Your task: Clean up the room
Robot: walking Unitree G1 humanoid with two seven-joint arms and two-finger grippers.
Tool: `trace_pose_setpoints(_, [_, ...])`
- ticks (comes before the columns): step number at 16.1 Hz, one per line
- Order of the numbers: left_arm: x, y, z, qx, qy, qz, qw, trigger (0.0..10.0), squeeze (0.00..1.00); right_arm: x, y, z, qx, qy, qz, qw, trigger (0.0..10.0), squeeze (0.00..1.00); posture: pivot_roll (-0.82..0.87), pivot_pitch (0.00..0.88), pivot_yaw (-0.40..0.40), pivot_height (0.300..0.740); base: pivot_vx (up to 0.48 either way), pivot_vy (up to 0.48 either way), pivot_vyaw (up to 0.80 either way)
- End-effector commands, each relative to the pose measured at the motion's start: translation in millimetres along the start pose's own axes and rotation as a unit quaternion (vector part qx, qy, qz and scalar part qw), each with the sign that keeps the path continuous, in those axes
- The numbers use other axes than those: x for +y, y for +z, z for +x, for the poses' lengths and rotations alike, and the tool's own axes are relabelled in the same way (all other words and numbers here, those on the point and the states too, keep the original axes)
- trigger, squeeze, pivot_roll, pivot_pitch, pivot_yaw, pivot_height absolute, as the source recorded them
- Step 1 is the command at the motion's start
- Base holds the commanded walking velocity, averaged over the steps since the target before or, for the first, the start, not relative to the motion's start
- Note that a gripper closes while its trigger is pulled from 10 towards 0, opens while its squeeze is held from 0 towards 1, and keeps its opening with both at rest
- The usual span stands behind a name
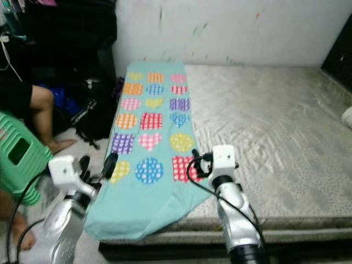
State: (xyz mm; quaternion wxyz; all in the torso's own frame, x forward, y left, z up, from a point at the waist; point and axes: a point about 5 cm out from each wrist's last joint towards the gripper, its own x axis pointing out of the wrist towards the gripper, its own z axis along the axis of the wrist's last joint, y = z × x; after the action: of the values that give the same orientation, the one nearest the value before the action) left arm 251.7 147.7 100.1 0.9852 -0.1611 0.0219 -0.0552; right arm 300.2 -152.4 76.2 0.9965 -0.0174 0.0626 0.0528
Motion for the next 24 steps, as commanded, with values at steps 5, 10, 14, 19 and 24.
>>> trace_pose_setpoints(5, [-4.5,-1,1.1,-0.002,-0.002,0.004,1.000,10.0,0.00,-0.4,4,3.3,-0.007,-0.003,-0.003,1.000,10.0,0.00,-0.11,0.000,-0.007,0.740,0.000,0.000,0.00])
trace_pose_setpoints(10, [9.8,-3,-2.7,0.007,0.027,0.023,0.999,10.0,0.00,-13.9,6,-1.0,-0.015,-0.036,-0.013,0.999,10.0,0.00,-0.10,0.000,-0.005,0.740,0.000,0.000,0.00])
trace_pose_setpoints(14, [9.8,12,11.3,-0.017,0.024,0.030,0.999,10.0,0.00,-16.4,10,5.1,-0.020,-0.043,-0.019,0.999,10.0,0.00,-0.08,0.000,0.000,0.740,0.000,0.000,0.00])
trace_pose_setpoints(19, [19.5,15,16.4,-0.013,0.037,0.048,0.998,10.0,0.00,-19.4,13,9.5,-0.022,-0.069,-0.014,0.997,10.0,0.00,-0.09,0.000,0.021,0.740,0.000,0.000,0.00])
trace_pose_setpoints(24, [14.1,3,18.4,0.011,0.018,0.056,0.998,10.0,0.00,-26.4,6,0.7,-0.016,-0.100,-0.017,0.995,10.0,0.00,-0.10,0.000,0.050,0.740,0.000,0.000,0.00])
